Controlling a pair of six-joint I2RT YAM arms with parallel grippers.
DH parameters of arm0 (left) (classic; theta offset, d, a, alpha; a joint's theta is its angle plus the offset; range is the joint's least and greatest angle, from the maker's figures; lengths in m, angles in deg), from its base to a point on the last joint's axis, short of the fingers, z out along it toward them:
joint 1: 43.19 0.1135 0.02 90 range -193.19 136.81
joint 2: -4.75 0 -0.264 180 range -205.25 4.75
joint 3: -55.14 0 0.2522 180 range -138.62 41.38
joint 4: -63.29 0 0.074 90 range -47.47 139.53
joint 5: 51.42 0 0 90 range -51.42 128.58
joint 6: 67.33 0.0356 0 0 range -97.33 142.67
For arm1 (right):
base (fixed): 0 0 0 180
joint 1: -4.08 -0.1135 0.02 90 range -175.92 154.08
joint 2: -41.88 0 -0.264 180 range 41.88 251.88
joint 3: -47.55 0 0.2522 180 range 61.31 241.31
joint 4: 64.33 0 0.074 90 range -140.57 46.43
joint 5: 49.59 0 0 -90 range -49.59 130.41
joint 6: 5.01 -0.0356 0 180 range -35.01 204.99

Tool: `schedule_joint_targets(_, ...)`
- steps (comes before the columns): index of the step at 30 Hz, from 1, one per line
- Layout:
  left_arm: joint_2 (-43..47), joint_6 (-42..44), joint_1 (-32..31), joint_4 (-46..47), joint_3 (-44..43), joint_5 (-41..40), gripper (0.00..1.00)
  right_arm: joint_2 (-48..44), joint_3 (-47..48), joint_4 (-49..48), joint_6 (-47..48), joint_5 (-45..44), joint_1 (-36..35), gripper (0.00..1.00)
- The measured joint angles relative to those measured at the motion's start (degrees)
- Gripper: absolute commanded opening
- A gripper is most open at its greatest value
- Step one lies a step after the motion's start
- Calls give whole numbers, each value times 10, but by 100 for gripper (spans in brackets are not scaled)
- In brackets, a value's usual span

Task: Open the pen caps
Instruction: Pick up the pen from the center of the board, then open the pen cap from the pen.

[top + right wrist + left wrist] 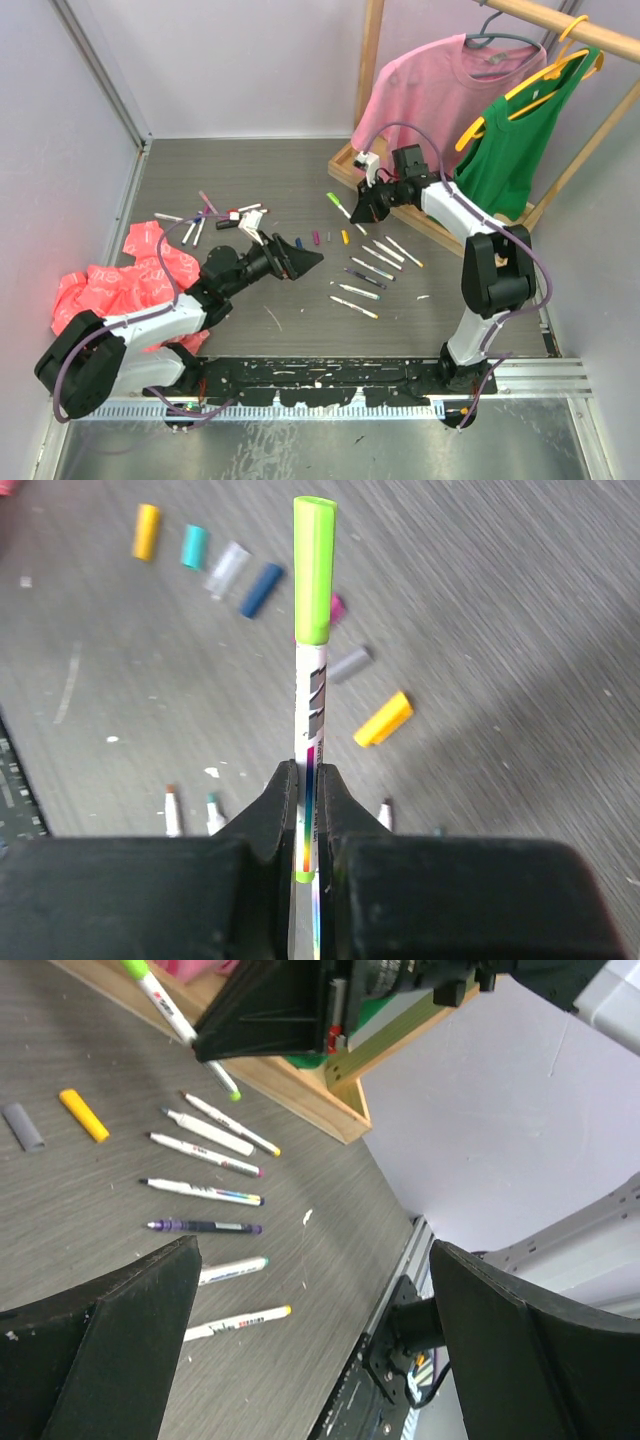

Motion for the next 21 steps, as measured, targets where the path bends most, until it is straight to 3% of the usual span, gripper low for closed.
schedule_joint_targets(11,-10,5,5,66,-14,-57,100,-92,-52,-2,-15,178,0,1)
schedule_joint_targets(21,-95,-13,6,82,-83,-110,94,-142,-76,-13,-16,252,-19,1)
